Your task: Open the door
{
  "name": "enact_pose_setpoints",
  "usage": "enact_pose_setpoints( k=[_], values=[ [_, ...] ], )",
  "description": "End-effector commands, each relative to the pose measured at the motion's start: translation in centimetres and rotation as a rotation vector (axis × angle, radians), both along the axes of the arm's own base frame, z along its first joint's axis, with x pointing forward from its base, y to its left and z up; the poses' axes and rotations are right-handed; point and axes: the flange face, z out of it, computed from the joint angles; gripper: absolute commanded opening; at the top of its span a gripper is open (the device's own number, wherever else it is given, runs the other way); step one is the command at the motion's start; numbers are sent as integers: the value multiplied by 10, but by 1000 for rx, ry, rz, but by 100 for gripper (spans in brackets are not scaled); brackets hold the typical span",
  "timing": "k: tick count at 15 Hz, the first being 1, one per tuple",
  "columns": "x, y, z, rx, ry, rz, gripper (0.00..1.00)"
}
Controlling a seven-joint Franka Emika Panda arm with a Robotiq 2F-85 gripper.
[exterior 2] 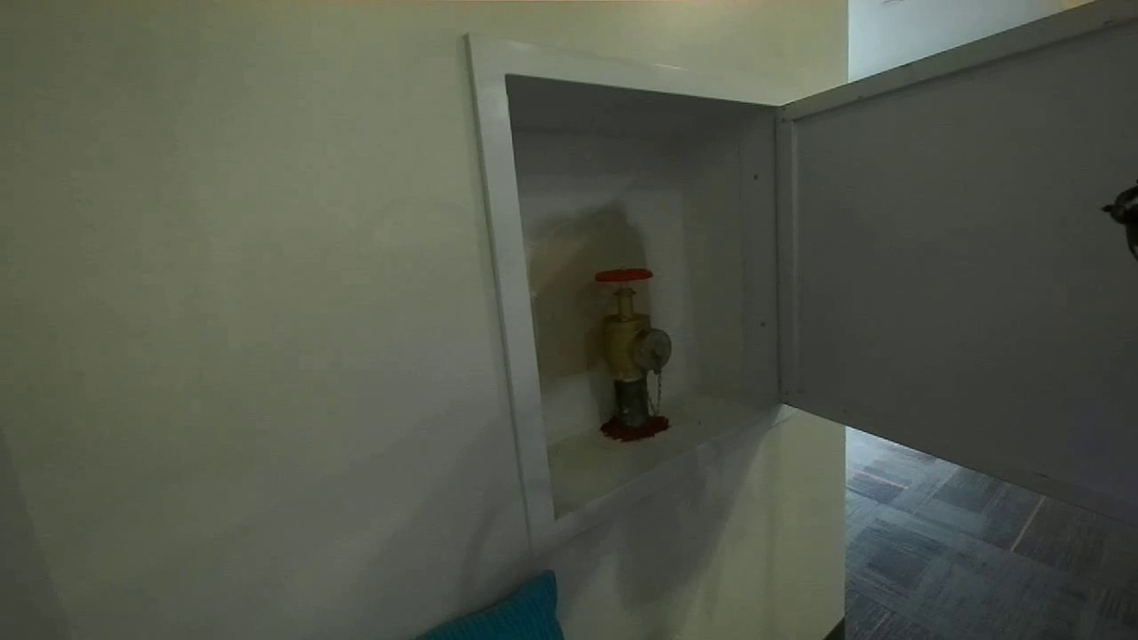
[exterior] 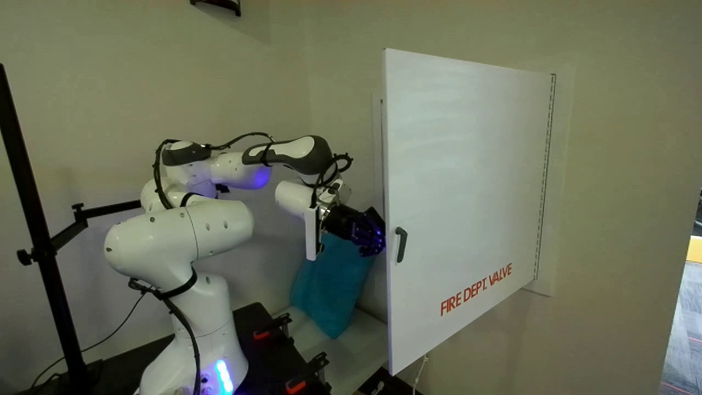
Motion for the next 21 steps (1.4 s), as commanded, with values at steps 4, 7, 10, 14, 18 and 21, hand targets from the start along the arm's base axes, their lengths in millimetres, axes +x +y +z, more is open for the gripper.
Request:
enact_pose_setpoints(
  k=[4,7,10,14,18,21],
  values=[
    [-1,5,52,24,-132,27,0],
    [2,10,72,30,-179,54,0],
    [3,11,83,36,-215,59,0],
    [-3,8,89,50,-250,48,0],
    [-6,13,99,79,-298,67,0],
    [-4,12,96,45,-298,59,1]
  ],
)
